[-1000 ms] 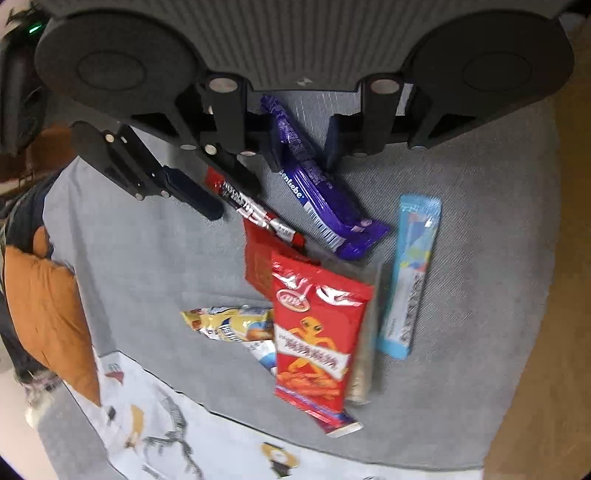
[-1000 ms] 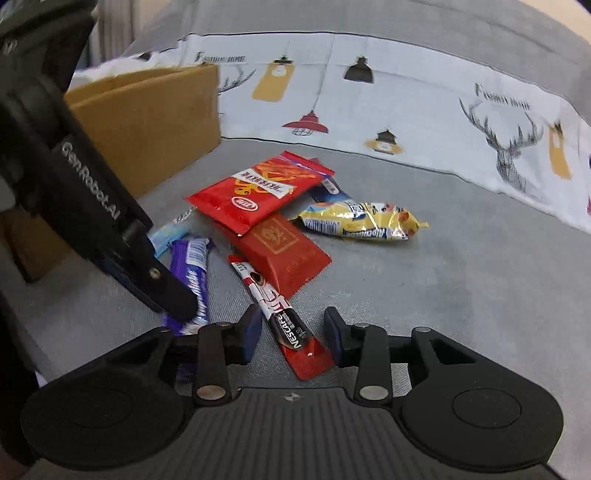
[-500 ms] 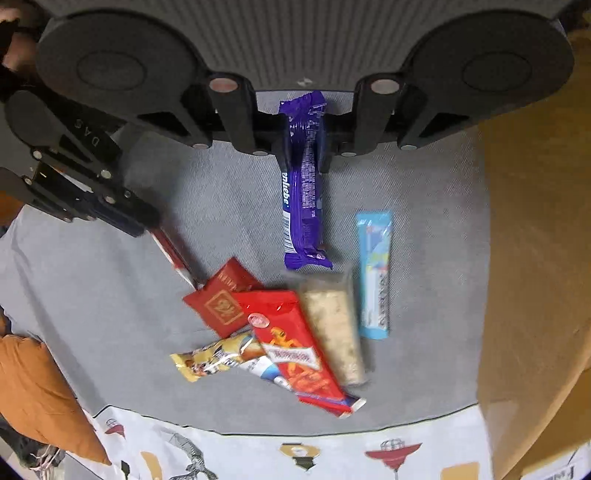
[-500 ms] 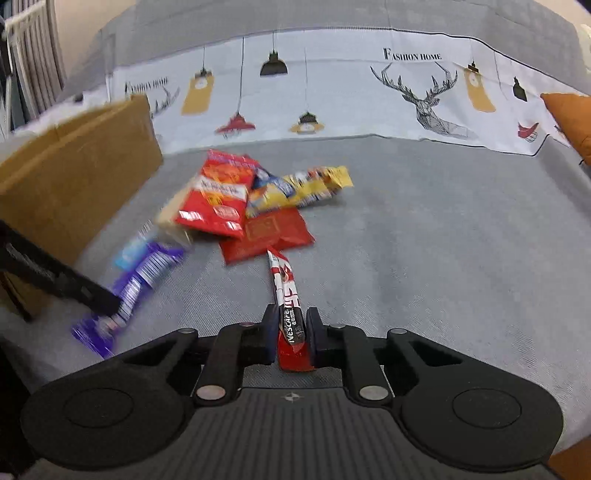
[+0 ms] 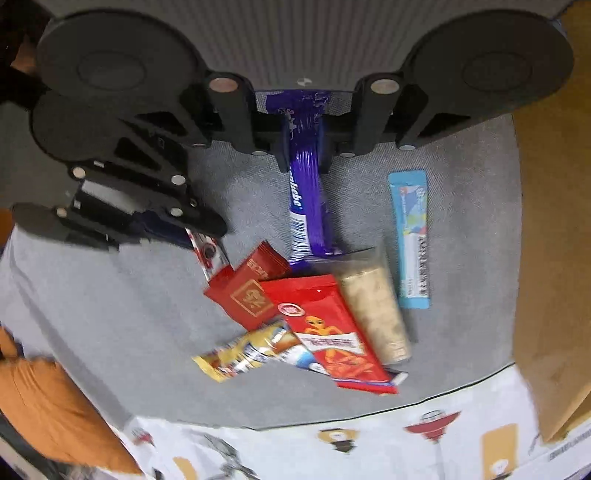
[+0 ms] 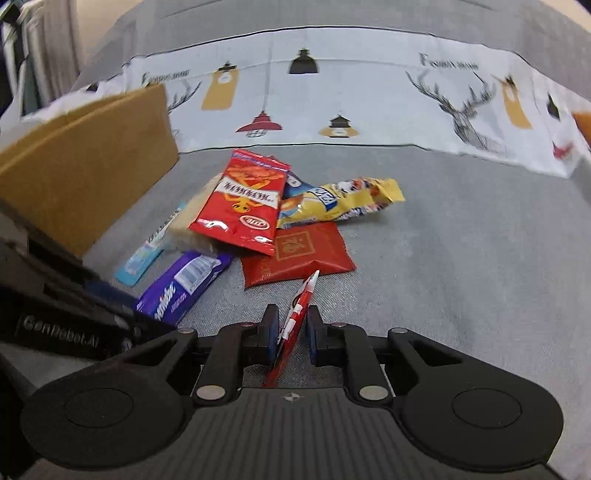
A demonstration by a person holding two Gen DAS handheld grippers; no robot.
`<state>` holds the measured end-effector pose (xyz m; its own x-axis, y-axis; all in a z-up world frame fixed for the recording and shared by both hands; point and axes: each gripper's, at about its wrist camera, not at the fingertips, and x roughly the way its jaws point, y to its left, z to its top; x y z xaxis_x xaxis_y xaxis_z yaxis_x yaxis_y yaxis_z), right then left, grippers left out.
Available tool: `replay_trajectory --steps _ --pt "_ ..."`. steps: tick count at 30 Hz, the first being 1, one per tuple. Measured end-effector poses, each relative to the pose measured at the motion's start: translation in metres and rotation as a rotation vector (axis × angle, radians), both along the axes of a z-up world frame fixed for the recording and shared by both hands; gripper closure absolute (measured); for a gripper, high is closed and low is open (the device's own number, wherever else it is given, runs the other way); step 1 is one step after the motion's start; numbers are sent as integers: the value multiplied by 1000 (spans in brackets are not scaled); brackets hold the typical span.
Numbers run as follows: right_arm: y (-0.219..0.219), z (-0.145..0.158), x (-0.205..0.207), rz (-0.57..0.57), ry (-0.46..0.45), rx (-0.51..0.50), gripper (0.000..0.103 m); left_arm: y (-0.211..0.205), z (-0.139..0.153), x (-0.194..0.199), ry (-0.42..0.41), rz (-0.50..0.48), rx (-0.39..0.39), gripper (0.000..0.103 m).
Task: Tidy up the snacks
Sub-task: 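Carry both snacks over the box and open both tools to release them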
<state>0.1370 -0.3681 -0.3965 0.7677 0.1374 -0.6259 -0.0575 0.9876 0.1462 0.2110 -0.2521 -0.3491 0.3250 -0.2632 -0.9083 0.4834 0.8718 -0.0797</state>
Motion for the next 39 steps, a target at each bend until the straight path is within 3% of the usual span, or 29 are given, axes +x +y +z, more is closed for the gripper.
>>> replay_trajectory --steps 1,3,5,12,21,39 --pt "-5 1 0 -12 4 39 96 2 3 0 13 29 -5 90" --pt "-15 5 -2 -40 9 118 96 6 13 -3 30 54 -32 90" --pt "-18 14 -9 -80 -3 127 96 3 24 -6 40 34 -45 90" --pt "-20 53 -38 -148 -46 263 96 16 80 -23 -41 16 -125 90" --pt "32 135 -62 -90 -172 271 96 62 160 -55 -230 22 -193 90" --pt "200 304 -46 200 -346 155 96 238 285 -99 -497 249 -286 90"
